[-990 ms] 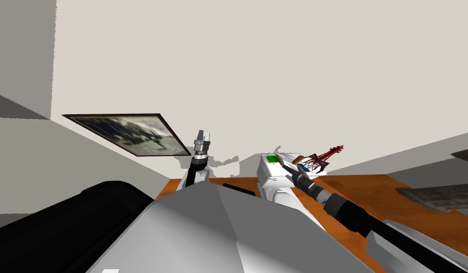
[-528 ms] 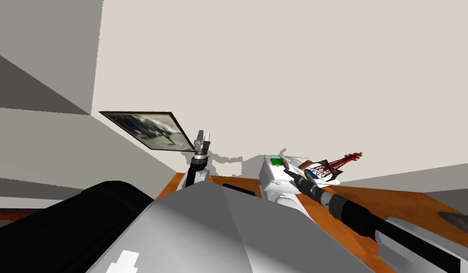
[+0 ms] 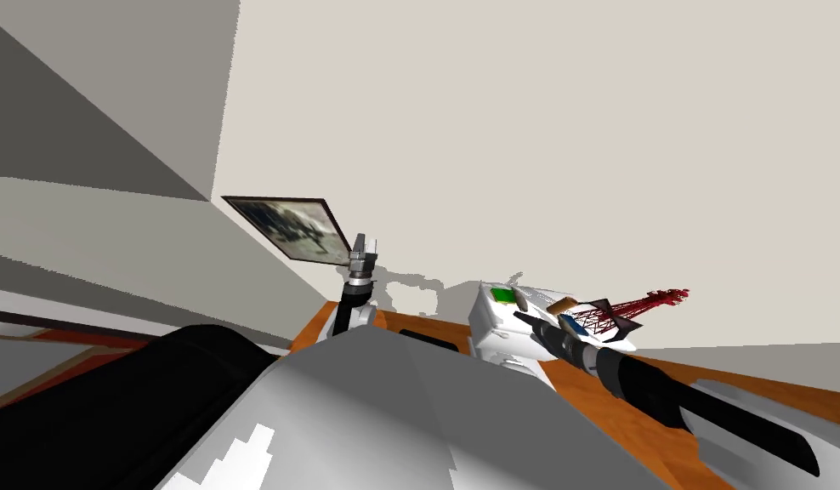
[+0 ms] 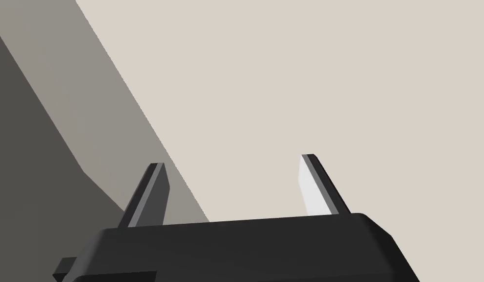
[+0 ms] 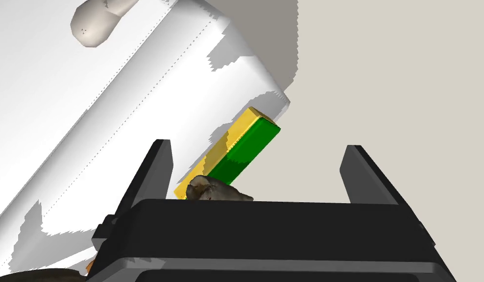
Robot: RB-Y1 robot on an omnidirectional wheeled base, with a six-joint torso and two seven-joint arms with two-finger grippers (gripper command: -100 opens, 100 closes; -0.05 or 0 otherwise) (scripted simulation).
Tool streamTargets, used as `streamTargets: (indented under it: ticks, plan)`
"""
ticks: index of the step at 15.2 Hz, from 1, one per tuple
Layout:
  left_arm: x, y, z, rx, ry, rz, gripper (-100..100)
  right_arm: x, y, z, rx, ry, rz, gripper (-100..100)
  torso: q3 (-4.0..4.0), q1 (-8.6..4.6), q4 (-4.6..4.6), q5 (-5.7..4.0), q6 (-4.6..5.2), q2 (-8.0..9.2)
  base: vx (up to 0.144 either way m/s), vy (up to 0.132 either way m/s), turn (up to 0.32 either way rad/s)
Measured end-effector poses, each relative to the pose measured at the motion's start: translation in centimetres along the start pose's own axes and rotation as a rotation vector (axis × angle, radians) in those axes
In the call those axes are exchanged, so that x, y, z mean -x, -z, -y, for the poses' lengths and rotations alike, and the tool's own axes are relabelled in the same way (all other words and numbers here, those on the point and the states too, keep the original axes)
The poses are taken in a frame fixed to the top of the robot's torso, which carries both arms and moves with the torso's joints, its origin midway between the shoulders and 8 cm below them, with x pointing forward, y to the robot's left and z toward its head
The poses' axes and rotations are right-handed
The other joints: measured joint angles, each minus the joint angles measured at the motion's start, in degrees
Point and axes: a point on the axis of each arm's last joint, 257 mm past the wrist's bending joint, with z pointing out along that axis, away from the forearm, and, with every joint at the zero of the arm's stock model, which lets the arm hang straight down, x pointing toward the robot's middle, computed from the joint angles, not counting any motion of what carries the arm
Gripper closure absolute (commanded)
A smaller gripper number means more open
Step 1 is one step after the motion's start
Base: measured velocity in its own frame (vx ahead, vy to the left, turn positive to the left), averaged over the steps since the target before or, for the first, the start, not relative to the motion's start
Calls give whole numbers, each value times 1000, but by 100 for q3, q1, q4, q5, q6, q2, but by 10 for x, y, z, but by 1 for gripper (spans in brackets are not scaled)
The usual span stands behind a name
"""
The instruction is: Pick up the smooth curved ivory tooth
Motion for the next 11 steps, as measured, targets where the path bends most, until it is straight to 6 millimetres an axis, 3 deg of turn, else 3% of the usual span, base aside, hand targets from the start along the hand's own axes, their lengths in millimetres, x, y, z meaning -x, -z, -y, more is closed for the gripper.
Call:
streamTargets:
  ticks: [8, 11]
  plan:
    - [0, 0, 0, 0, 0, 0, 0, 5, 9, 44, -198, 29, -53, -100, 0, 6, 0, 1, -4, 1, -14, -25, 185]
    - [0, 0, 0, 0, 0, 0, 0, 10, 13, 55, -254, 69, -68, -100, 0, 6, 0, 1, 3, -1, -7, -14, 23]
